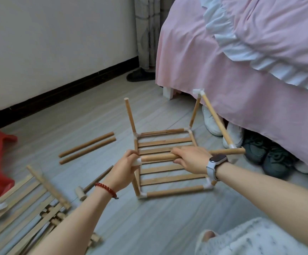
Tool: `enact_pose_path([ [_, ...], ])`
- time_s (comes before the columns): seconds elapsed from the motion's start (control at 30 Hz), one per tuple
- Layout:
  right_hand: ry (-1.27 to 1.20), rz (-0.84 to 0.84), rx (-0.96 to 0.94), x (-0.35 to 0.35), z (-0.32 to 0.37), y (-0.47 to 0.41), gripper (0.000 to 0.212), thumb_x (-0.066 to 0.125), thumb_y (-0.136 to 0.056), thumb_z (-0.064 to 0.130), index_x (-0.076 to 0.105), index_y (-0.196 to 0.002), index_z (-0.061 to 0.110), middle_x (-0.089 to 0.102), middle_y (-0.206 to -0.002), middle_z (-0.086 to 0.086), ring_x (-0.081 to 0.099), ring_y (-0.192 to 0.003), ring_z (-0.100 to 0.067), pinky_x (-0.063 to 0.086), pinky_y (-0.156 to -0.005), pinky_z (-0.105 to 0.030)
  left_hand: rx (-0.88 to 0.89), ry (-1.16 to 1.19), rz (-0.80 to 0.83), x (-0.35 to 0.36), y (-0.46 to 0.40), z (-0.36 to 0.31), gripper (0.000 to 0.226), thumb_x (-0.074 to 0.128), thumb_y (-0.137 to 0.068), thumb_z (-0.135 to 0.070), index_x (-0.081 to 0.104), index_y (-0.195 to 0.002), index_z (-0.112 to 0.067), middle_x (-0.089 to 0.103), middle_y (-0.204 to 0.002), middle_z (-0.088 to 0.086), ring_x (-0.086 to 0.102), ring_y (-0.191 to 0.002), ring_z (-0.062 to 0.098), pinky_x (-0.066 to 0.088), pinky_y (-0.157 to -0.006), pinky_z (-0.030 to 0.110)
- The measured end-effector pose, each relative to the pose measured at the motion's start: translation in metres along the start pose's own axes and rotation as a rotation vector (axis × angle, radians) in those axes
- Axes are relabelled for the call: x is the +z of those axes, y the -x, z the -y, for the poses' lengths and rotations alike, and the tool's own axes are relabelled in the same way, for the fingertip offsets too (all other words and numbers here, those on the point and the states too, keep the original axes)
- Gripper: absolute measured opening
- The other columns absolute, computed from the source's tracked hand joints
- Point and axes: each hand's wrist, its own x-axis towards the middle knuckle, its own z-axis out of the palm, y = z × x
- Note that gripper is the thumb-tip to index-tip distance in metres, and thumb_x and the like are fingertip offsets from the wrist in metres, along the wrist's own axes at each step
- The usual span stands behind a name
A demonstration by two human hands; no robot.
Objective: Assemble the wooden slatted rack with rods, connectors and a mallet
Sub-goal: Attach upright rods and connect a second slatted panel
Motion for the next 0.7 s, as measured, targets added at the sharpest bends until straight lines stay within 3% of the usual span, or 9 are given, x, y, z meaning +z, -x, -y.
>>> enact_pose_path([
  [0.23,0.09,-0.158,-0.104,0.01,0.016,-0.006,0.027,0.04,-0.098,0.039,0.048,-0.12,0.026,0.059,-0.105,0.001,0.057,-0.097,-0.025,0.032,-0.068,-0.032,0.033,0.008,0.03,-0.001,-0.002,0.004,0.019,0.049,-0.094,-0.005,0.056,-0.112,-0.004,0.044,-0.124,0.002,0.052,-0.094,0.015,0.047,-0.081,0.02],
  [0.43,0.147,-0.182,-0.132,0.016,0.027,-0.014,0.028,0.037,-0.098,0.04,0.046,-0.121,0.026,0.063,-0.108,0.004,0.06,-0.092,-0.026,0.031,-0.064,-0.032,0.037,-0.008,-0.009,0.002,-0.003,0.008,0.014,0.047,-0.094,-0.002,0.054,-0.105,-0.005,0.042,-0.114,-0.003,0.049,-0.083,0.014,0.04,-0.063,0.011],
  [0.53,0.124,-0.158,-0.136,0.02,0.028,-0.017,0.027,0.039,-0.098,0.04,0.046,-0.12,0.025,0.063,-0.108,0.003,0.06,-0.092,-0.026,0.037,-0.066,-0.034,0.051,-0.013,-0.007,0.0,-0.002,0.012,0.012,0.05,-0.093,-0.003,0.055,-0.103,-0.008,0.044,-0.115,-0.002,0.047,-0.082,0.01,0.041,-0.065,0.01],
  [0.57,0.111,-0.146,-0.131,0.021,0.028,-0.017,0.028,0.039,-0.098,0.039,0.047,-0.121,0.025,0.063,-0.108,0.003,0.06,-0.094,-0.025,0.038,-0.069,-0.035,0.055,-0.008,-0.01,0.002,0.0,0.011,0.013,0.053,-0.092,-0.005,0.056,-0.104,-0.008,0.045,-0.117,0.0,0.048,-0.086,0.011,0.044,-0.07,0.011],
  [0.63,0.09,-0.103,-0.133,0.017,0.026,-0.015,0.03,0.042,-0.098,0.039,0.048,-0.123,0.024,0.06,-0.109,0.002,0.057,-0.101,-0.023,0.039,-0.076,-0.035,0.002,-0.049,0.001,0.006,0.003,0.005,0.018,0.057,-0.091,-0.014,0.058,-0.11,-0.012,0.045,-0.128,0.002,0.048,-0.111,0.02,0.042,-0.102,0.028],
  [0.67,0.078,-0.071,-0.148,0.012,0.024,-0.013,0.033,0.043,-0.097,0.039,0.047,-0.127,0.025,0.058,-0.111,0.002,0.053,-0.106,-0.021,0.038,-0.082,-0.036,-0.054,-0.128,0.032,0.007,0.005,0.0,0.024,0.058,-0.092,-0.021,0.056,-0.115,-0.017,0.04,-0.138,0.001,0.034,-0.132,0.029,0.025,-0.115,0.042],
  [0.7,0.065,-0.048,-0.166,0.005,0.02,-0.01,0.039,0.044,-0.097,0.039,0.043,-0.134,0.027,0.055,-0.115,0.002,0.048,-0.111,-0.018,0.035,-0.09,-0.037,-0.104,-0.231,0.06,0.006,0.004,-0.006,0.031,0.056,-0.092,-0.031,0.053,-0.121,-0.023,0.032,-0.148,-0.002,0.011,-0.143,0.034,0.007,-0.116,0.052],
])
